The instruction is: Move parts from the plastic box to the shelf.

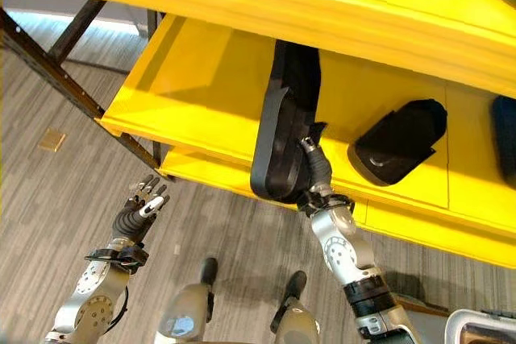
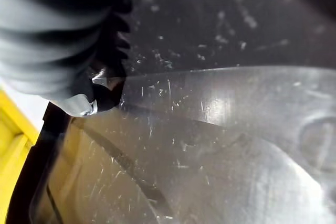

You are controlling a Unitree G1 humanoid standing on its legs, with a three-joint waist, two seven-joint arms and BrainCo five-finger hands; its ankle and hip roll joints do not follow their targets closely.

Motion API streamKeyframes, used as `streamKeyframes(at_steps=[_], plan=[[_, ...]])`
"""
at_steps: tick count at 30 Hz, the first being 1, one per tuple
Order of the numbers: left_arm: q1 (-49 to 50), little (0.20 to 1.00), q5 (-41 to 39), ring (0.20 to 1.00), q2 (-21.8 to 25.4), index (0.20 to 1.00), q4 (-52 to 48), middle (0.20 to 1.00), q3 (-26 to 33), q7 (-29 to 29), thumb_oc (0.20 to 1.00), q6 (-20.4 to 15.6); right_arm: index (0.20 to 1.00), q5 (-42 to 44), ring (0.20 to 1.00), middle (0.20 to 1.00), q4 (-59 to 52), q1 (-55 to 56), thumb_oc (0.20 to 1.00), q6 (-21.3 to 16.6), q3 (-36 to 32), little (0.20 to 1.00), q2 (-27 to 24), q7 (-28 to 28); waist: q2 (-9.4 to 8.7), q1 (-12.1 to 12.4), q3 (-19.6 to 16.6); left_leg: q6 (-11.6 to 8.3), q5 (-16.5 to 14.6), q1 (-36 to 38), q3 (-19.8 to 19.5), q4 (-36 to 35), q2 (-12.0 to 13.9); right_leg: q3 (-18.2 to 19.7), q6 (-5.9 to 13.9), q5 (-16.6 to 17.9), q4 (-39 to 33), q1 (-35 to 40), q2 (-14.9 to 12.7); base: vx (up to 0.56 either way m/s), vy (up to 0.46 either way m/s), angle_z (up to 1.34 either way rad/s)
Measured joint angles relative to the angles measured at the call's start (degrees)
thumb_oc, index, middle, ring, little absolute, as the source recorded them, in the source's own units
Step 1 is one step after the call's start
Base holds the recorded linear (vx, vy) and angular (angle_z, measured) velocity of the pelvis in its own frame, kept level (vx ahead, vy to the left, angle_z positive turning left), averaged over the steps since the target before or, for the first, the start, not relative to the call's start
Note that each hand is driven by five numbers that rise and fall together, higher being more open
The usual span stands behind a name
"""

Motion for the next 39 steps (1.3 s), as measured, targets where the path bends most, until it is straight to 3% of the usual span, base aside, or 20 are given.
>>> streamKeyframes(at_steps=[3, 8, 10, 13, 16, 21, 31, 39], plan=[[-0.05, 1.000, -0.11, 1.000, 1.39, 1.000, -0.88, 1.000, -0.26, 0.03, 1.000, -0.04, 0.200, -0.09, 0.200, 0.200, 5.00, -6.07, 0.200, -0.23, 0.14, 0.200, -1.01, -2.61, 0.46, 0.94, 1.33, -0.06, -0.03, -1.44, -0.47, 0.60, -0.01, -0.57, -0.15, 0.35, -0.56, -0.56, 0.15, -0.06, 0.008, 0.07], [-1.56, 1.000, -1.77, 1.000, 2.33, 1.000, -3.49, 1.000, -1.43, 0.11, 1.000, -1.00, 0.200, -0.83, 0.200, 0.200, 18.05, -24.44, 0.200, -0.84, -1.48, 0.200, -11.16, -8.28, 1.24, 3.26, 6.96, -0.35, 0.08, -5.42, -2.02, 3.05, 0.16, -1.90, -0.57, 0.99, -0.48, -2.60, 0.62, -0.07, 0.018, 0.12], [-1.73, 1.000, -2.38, 1.000, 3.74, 1.000, -3.48, 1.000, -2.89, 0.13, 1.000, -1.04, 0.200, -0.82, 0.200, 0.200, 23.13, -31.30, 0.200, -1.73, -2.35, 0.200, -11.43, -10.17, 1.40, 4.08, 8.45, -0.40, 0.12, -6.06, -1.89, 3.30, 0.22, -1.66, -0.69, 1.14, 0.16, -3.59, 0.55, -0.09, 0.041, -0.04], [-4.58, 1.000, -3.29, 1.000, 4.26, 1.000, -3.51, 1.000, -4.37, 0.13, 1.000, -1.40, 0.200, -0.88, 0.200, 0.200, 32.85, -42.48, 0.200, -2.53, -1.85, 0.200, -11.37, -11.92, 3.04, 4.46, 11.05, -0.40, 0.11, -7.44, -1.73, 4.37, -0.08, -1.41, -0.77, 1.08, 1.77, -5.27, -0.09, -0.11, 0.043, -0.02], [-6.53, 1.000, -4.08, 1.000, 4.53, 1.000, -3.56, 1.000, -5.80, 0.13, 1.000, -2.57, 0.200, -0.93, 0.200, 0.200, 41.88, -48.62, 0.200, -2.51, -0.97, 0.200, -11.28, -13.08, 3.68, 4.46, 11.54, -0.33, 0.07, -9.82, -1.75, 5.87, -0.24, -1.24, -0.89, 0.38, 4.14, -7.83, -0.62, -0.05, 0.028, 0.04], [-7.74, 1.000, -4.10, 1.000, 4.88, 1.000, -3.65, 1.000, -7.63, 0.22, 1.000, -3.66, 0.200, -1.81, 0.200, 0.200, 51.63, -52.92, 0.200, -2.25, 0.10, 0.200, -11.57, -14.06, 4.71, 4.29, 12.38, 0.03, -0.33, -11.44, -1.75, 7.34, -0.34, -0.93, -0.94, -0.26, 6.14, -9.59, -1.10, 0.02, 0.008, 0.01], [-9.93, 1.000, -4.11, 1.000, 5.68, 1.000, -3.65, 1.000, -11.58, 0.20, 1.000, -4.35, 0.200, -6.52, 0.200, 0.200, 64.06, -60.07, 0.200, -2.47, 4.84, 0.200, -13.78, -13.44, 4.83, 3.57, 12.43, 0.04, -0.24, -13.54, -1.66, 8.74, -0.01, -0.09, -1.21, -0.47, 8.10, -12.23, -1.08, 0.00, 0.000, -0.02], [-11.78, 1.000, -4.12, 1.000, 5.68, 1.000, -3.65, 1.000, -11.86, 0.21, 1.000, -5.39, 0.200, -10.52, 0.200, 0.200, 64.71, -60.37, 0.200, -1.81, 9.06, 0.200, -15.70, -12.01, 4.85, 2.90, 12.42, 0.04, -0.24, -13.73, -1.67, 8.63, -0.05, -0.14, -1.24, -0.50, 8.10, -12.49, -1.12, 0.00, 0.000, 0.00]])
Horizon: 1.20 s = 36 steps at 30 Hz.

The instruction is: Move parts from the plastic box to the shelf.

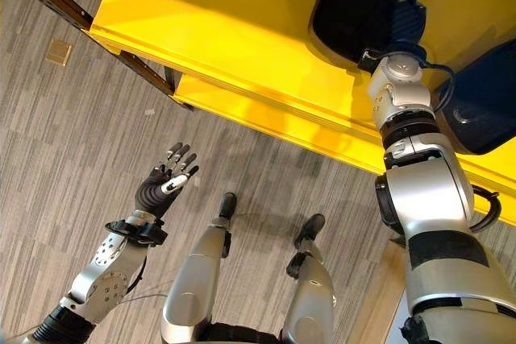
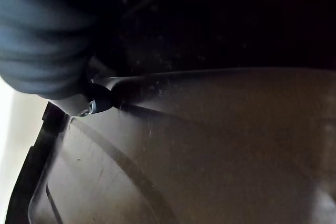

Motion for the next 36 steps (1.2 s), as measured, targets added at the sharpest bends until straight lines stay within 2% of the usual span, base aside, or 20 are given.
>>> streamKeyframes(at_steps=[5, 12, 36], plan=[[-0.70, 1.000, 0.00, 1.000, 0.00, 1.000, 0.00, 1.000, -0.01, 0.02, 1.000, -0.50, 0.200, -4.47, 0.200, 0.200, 0.39, -0.82, 0.200, 0.26, 3.22, 0.200, -0.73, 0.54, 0.01, -0.22, -0.01, 0.00, 0.00, -0.61, 0.00, 0.26, 0.02, 0.09, -0.02, -0.01, 0.30, -0.66, 0.00, 0.00, 0.000, 0.00], [-1.44, 1.000, -2.06, 1.000, -0.02, 1.000, 0.00, 1.000, -0.96, 0.90, 1.000, -1.06, 0.200, -5.01, 0.200, 0.200, 2.08, -1.72, 0.200, 0.64, 2.96, 0.200, -0.75, 0.77, 0.04, 0.09, -0.02, -0.03, 0.11, -0.79, -0.02, 0.36, 0.02, 0.09, -0.04, -0.02, 0.58, -0.88, -0.06, 0.00, 0.000, 0.00], [-1.42, 1.000, -2.72, 1.000, -0.02, 1.000, 0.01, 1.000, -1.72, 2.01, 1.000, -2.10, 0.200, 1.52, 0.200, 0.200, 5.74, -4.17, 0.200, -0.75, -2.24, 0.200, -2.35, -0.90, 1.57, 0.38, -0.05, 0.24, 0.32, -1.60, -0.30, 0.29, -0.80, -0.41, 0.02, 0.01, 0.63, -1.41, -0.82, 0.00, 0.000, 0.00]])
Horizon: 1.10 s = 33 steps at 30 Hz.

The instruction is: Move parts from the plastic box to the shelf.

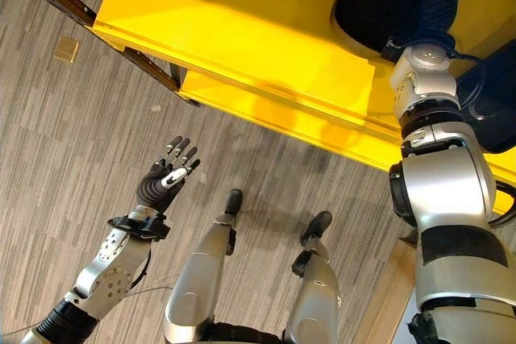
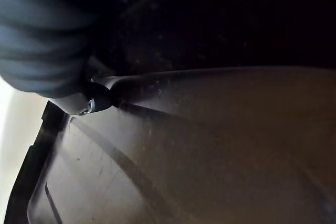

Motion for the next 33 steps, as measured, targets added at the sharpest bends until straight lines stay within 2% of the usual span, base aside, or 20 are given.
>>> streamKeyframes(at_steps=[8, 9, 10, 33], plan=[[0.00, 1.000, -0.04, 1.000, 0.00, 1.000, 0.00, 1.000, -0.05, 0.08, 1.000, -0.01, 0.200, 0.39, 0.200, 0.200, 0.00, -0.01, 0.200, -0.03, 0.01, 0.200, -0.09, -0.10, 0.08, -0.01, -0.03, 0.08, 0.06, -0.08, -0.07, 0.00, -0.12, -0.08, 0.03, 0.01, 0.04, 0.00, -0.11, 0.00, 0.000, 0.00], [0.00, 1.000, -0.05, 1.000, 0.00, 1.000, 0.00, 1.000, -0.05, 0.09, 1.000, -0.01, 0.658, 0.39, 0.658, 0.658, 0.07, -0.01, 0.658, -0.03, 0.01, 0.658, -0.09, -0.10, 0.08, 0.00, -0.04, 0.08, 0.06, -0.08, -0.08, 0.00, -0.12, -0.08, 0.03, 0.01, 0.04, 0.00, -0.11, 0.00, 0.000, 0.00], [0.00, 1.000, -0.05, 1.000, 0.00, 1.000, 0.00, 1.000, -0.05, 0.11, 1.000, -0.02, 1.000, 0.39, 1.000, 1.000, 0.07, -0.02, 1.000, -0.03, 0.04, 1.000, -0.09, -0.09, 0.08, -0.03, -0.04, 0.08, 0.06, -0.08, -0.08, 0.00, -0.13, -0.08, 0.03, 0.01, 0.04, 0.00, -0.11, 0.00, 0.000, 0.00], [-0.67, 1.000, -1.63, 1.000, 0.02, 1.000, 0.00, 1.000, -0.50, 0.17, 1.000, -0.16, 1.000, 0.32, 1.000, 1.000, 0.95, -1.01, 1.000, -0.11, 1.13, 1.000, 0.28, 0.01, 0.12, -0.25, -0.06, 0.11, 0.17, 0.23, 0.04, 0.46, -0.08, 0.34, 0.07, 0.07, 0.75, 0.02, -0.15, 0.00, 0.000, 0.00]])
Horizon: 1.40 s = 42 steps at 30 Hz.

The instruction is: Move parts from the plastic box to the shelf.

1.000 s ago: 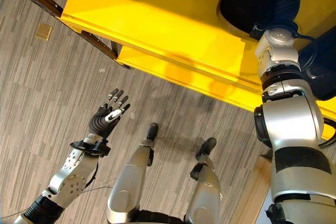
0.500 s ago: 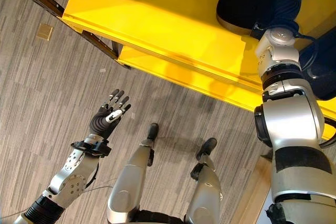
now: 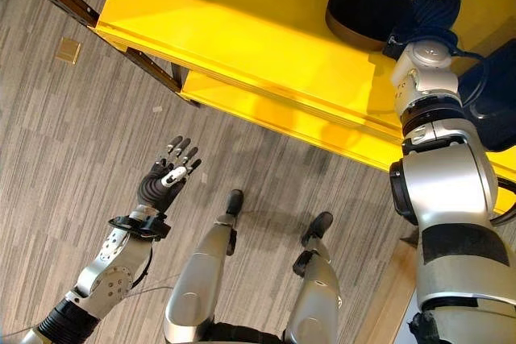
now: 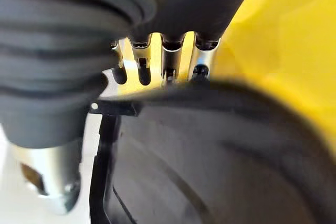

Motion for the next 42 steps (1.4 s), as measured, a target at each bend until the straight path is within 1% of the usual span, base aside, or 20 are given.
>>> streamKeyframes(at_steps=[5, 17, 21, 23, 25, 26, 28, 30, 32, 33, 34, 36, 39, 40, 42], plan=[[0.03, 1.000, -0.02, 1.000, 0.30, 1.000, 0.00, 1.000, 0.01, -0.06, 1.000, -0.03, 1.000, -0.07, 1.000, 1.000, -0.05, 0.00, 1.000, 0.20, -0.03, 1.000, -0.05, -0.01, 0.00, -0.12, 0.00, -0.01, 0.10, 1.79, 0.11, -0.06, 0.06, 0.17, -0.01, -0.01, 0.14, 1.61, 0.01, -0.01, 0.001, 0.00], [0.00, 1.000, -0.10, 1.000, 1.31, 1.000, 0.00, 1.000, 0.05, -0.30, 1.000, -0.02, 1.000, -0.19, 1.000, 1.000, -2.33, 0.00, 1.000, 0.22, 0.02, 1.000, -0.10, -0.03, -0.06, -0.92, -0.02, 0.00, 0.10, 3.23, 0.30, 0.61, 0.35, 0.52, -0.19, 0.18, 0.54, 3.04, 0.20, -0.02, 0.004, 0.00], [-0.02, 1.000, -0.11, 1.000, 2.75, 1.000, 0.00, 1.000, 0.04, -0.41, 1.000, 0.02, 1.000, -1.14, 1.000, 1.000, -4.11, 0.00, 1.000, 0.19, 0.37, 1.000, -0.12, -0.04, -0.37, -1.58, -0.15, 0.00, 0.09, 4.24, 0.45, 0.72, 0.48, 0.57, -0.19, 0.24, 0.62, 4.03, 0.23, -0.02, 0.005, -0.01], [-0.03, 1.000, -0.11, 1.000, 3.21, 1.000, 0.00, 1.000, 0.06, -0.41, 1.000, 0.02, 1.000, -1.14, 1.000, 1.000, -5.41, 0.00, 1.000, 0.14, 0.31, 1.000, -0.14, -0.06, -0.45, -1.67, -0.18, 0.00, 0.09, 4.27, 0.67, 0.78, 0.59, 0.60, -0.52, 0.10, 0.34, 4.04, 0.31, -0.01, -0.018, -0.10], [0.08, 1.000, -0.12, 1.000, 3.31, 1.000, 0.00, 1.000, 0.17, -0.44, 1.000, 0.10, 1.000, -1.14, 1.000, 1.000, -5.56, 0.03, 1.000, 0.16, 0.32, 1.000, 0.36, -0.04, -0.91, -1.74, -0.36, -0.02, 0.10, 4.61, 1.14, 0.77, 1.06, 0.83, -0.68, 0.48, -0.07, 4.11, 0.81, -0.01, -0.017, -0.17], [0.19, 1.000, -0.17, 1.000, 3.55, 1.000, 0.00, 1.000, 0.27, -0.44, 1.000, 0.10, 1.000, -1.13, 1.000, 1.000, -6.42, 0.17, 1.000, 0.16, 0.28, 1.000, 0.43, -0.06, -1.68, -1.77, -0.76, -0.08, 0.06, 4.77, 1.40, 0.72, 1.43, 1.39, -0.75, 0.52, -0.29, 4.11, 1.21, 0.00, -0.008, -0.15], [0.45, 1.000, -0.18, 1.000, 3.55, 1.000, 0.00, 1.000, 0.28, -0.45, 1.000, 0.18, 1.000, -1.13, 1.000, 1.000, -9.59, 1.41, 1.000, 0.05, -0.13, 1.000, 0.50, -0.05, -2.50, -1.91, -1.20, -0.14, 0.05, 5.08, 1.61, 0.62, 1.68, 1.85, -0.80, 0.78, -0.71, 4.36, 1.61, 0.00, 0.001, -0.10], [0.47, 1.000, -0.19, 1.000, 3.56, 1.000, 0.00, 1.000, 0.32, -0.48, 1.000, 0.20, 1.000, -1.11, 1.000, 1.000, -11.93, 2.99, 1.000, -0.39, -0.87, 1.000, 0.74, -0.08, -2.83, -2.19, -1.38, -0.23, -0.09, 5.83, 1.66, 0.56, 1.73, 1.90, -0.80, 0.78, -0.85, 5.10, 1.67, 0.00, 0.000, 0.00], [0.65, 1.000, -0.19, 1.000, 3.57, 1.000, 0.00, 1.000, 0.91, -0.53, 1.000, 0.20, 1.000, -1.10, 1.000, 1.000, -13.99, 4.12, 1.000, -0.55, -1.04, 1.000, 1.43, -0.08, -2.90, -2.68, -1.42, -0.25, -0.34, 6.31, 1.73, 0.67, 1.77, 1.90, -0.79, 0.73, -0.91, 5.63, 1.70, 0.00, 0.000, 0.00], [0.91, 1.000, -0.21, 1.000, 3.60, 1.000, 0.00, 1.000, 1.67, -0.53, 1.000, 0.21, 1.000, -1.12, 1.000, 1.000, -17.84, 5.78, 1.000, -0.80, -1.20, 1.000, 2.66, -0.12, -3.09, -3.37, -1.53, -0.29, -0.41, 6.45, 1.75, 0.70, 1.81, 1.93, -0.88, 0.65, -1.05, 5.80, 1.76, 0.01, -0.006, -0.04], [0.77, 1.000, -0.20, 1.000, 3.60, 1.000, 0.00, 1.000, 1.88, -0.53, 1.000, 0.25, 1.000, -1.14, 1.000, 1.000, -21.29, 7.88, 1.000, -1.18, -1.17, 1.000, 3.73, -0.07, -3.23, -3.49, -1.60, -0.36, -0.48, 6.63, 1.89, 0.72, 1.99, 2.02, -0.95, 0.64, -1.19, 5.96, 1.88, 0.01, -0.015, -0.06], [1.12, 1.000, -0.20, 1.000, 3.68, 1.000, 0.00, 1.000, 2.33, -0.53, 1.000, 0.28, 1.000, -1.14, 1.000, 1.000, -23.64, 9.79, 1.000, -1.22, -1.26, 1.000, 5.78, 0.01, -3.67, -3.49, -1.90, -0.47, -0.58, 6.74, 2.23, 0.70, 2.38, 2.09, -1.12, 0.74, -1.48, 5.93, 2.18, 0.01, -0.009, -0.10], [1.41, 1.000, -0.20, 1.000, 3.81, 1.000, 0.00, 1.000, 2.52, -0.53, 1.000, 0.35, 1.000, -1.09, 1.000, 1.000, -23.57, 10.61, 1.000, -1.60, -1.43, 1.000, 8.34, 0.01, -4.12, -3.40, -2.26, -0.60, -0.72, 6.73, 2.37, 0.70, 2.64, 2.15, -1.28, 0.78, -1.68, 5.93, 2.39, 0.02, -0.023, -0.05], [1.60, 1.000, -0.20, 1.000, 4.04, 1.000, 0.01, 1.000, 2.72, -0.51, 1.000, 0.40, 1.000, -1.03, 1.000, 1.000, -23.81, 10.63, 1.000, -1.69, -1.90, 1.000, 10.16, 0.03, -4.43, -3.53, -2.68, -0.66, -0.77, 6.74, 2.40, 0.67, 2.71, 2.14, -1.29, 0.77, -1.77, 5.93, 2.46, 0.00, 0.000, 0.00], [2.04, 1.000, -0.20, 1.000, 4.04, 1.000, 0.02, 1.000, 2.75, -0.51, 1.000, 0.41, 1.000, -0.97, 1.000, 1.000, -25.14, 11.00, 1.000, -1.79, -2.51, 1.000, 11.69, 0.02, -4.47, -3.29, -2.95, -0.68, -0.90, 6.69, 2.36, 0.68, 2.76, 2.10, -1.36, 0.67, -1.77, 5.92, 2.41, 0.02, -0.006, 0.00]])
